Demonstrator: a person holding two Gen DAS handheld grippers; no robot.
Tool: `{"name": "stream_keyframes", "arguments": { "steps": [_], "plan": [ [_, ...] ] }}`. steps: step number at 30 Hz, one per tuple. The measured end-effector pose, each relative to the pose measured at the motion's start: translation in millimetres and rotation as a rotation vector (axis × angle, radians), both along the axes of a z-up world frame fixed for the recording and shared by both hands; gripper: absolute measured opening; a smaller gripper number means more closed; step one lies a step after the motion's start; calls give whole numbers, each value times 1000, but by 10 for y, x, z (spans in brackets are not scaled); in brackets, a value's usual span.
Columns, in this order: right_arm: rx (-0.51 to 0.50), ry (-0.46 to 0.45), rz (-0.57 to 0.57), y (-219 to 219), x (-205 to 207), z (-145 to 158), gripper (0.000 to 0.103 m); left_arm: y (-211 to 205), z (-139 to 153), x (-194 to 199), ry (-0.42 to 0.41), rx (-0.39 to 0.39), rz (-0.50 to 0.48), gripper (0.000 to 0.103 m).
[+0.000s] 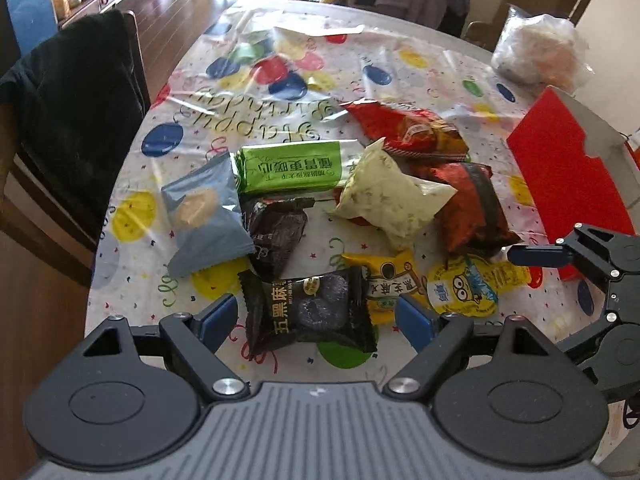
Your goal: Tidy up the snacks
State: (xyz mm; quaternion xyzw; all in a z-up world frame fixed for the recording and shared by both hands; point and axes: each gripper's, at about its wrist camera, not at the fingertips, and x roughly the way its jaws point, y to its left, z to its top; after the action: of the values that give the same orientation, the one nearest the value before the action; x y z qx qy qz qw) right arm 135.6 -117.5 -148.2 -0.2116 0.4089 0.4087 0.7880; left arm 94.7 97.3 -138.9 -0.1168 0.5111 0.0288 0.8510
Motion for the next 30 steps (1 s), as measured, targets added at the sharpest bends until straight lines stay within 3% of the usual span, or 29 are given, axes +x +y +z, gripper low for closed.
{"name": "stream_keyframes", "arguments": {
  "steps": [7, 13, 15, 21, 25, 30],
  "plan": [
    [6, 2, 0, 54, 45, -60, 79, 123, -142, 65, 50, -56, 71, 86],
    [-20, -7, 4, 106, -3, -101, 71, 57, -174, 87, 55, -24, 54, 85],
    [-21, -10, 3, 115, -19, -109, 66, 59, -172, 95, 54, -35, 51, 75],
    [-9, -10, -34, 93, -50, -89, 51, 44, -155, 85, 54, -27, 43, 66],
    [3, -3, -77, 65, -70, -81, 51, 45, -135, 63, 52, -21, 51, 58],
    [20, 6, -121, 15, -139, -43, 51, 72, -119, 8, 48, -20, 48, 56]
  ]
}}
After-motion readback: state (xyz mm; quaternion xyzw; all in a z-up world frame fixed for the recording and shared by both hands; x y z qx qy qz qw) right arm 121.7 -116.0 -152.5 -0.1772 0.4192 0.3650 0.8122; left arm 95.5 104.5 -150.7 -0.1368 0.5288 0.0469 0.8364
